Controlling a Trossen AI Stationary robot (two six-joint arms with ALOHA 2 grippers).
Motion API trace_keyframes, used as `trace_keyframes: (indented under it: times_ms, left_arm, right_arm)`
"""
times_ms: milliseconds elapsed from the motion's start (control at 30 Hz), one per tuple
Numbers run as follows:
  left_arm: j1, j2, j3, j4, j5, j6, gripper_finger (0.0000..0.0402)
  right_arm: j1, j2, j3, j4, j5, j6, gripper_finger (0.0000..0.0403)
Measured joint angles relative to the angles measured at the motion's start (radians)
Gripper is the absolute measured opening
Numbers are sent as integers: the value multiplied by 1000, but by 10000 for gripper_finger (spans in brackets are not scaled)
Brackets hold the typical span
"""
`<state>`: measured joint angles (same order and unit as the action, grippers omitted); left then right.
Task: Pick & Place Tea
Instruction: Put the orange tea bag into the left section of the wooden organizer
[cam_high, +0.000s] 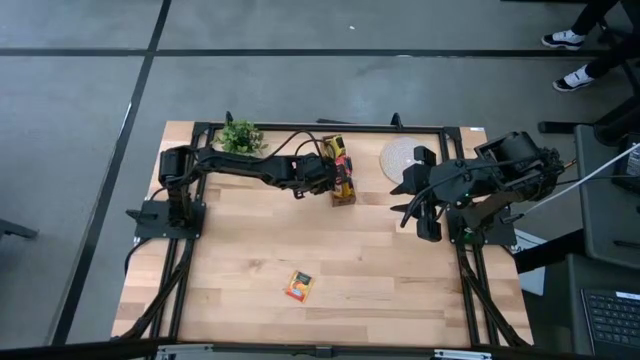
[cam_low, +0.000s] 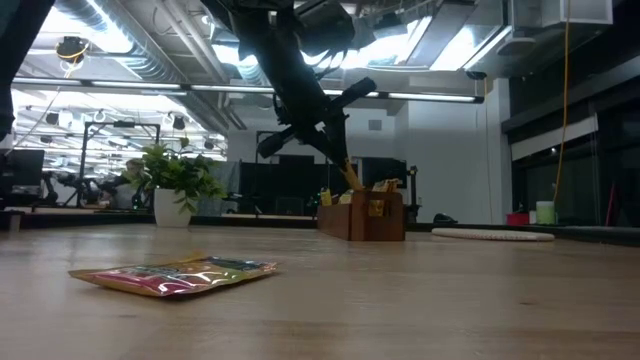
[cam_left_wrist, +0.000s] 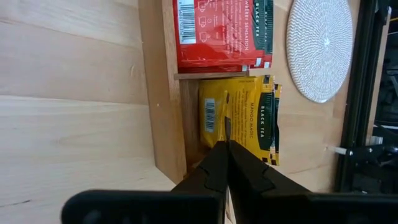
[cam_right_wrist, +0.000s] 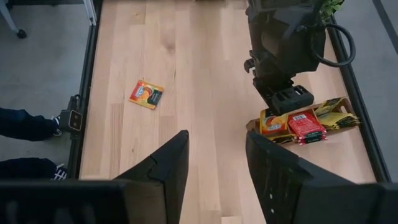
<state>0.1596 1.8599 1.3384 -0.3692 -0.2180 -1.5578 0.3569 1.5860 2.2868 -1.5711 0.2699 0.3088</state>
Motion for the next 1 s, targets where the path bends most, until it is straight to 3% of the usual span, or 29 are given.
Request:
trace_keyframes:
  times_ms: [267, 767, 1000]
  left_arm:
    - [0, 0, 0, 0, 10, 3, 11]
    - [0, 0, 0, 7, 27, 52, 81]
    - [0, 0, 0, 7, 0, 53, 89]
  right_arm:
    - [0, 0, 0, 0, 0, 0, 161]
    - [0, 0, 0, 0, 0, -3, 161]
    - [0, 0, 0, 0, 0, 1, 161]
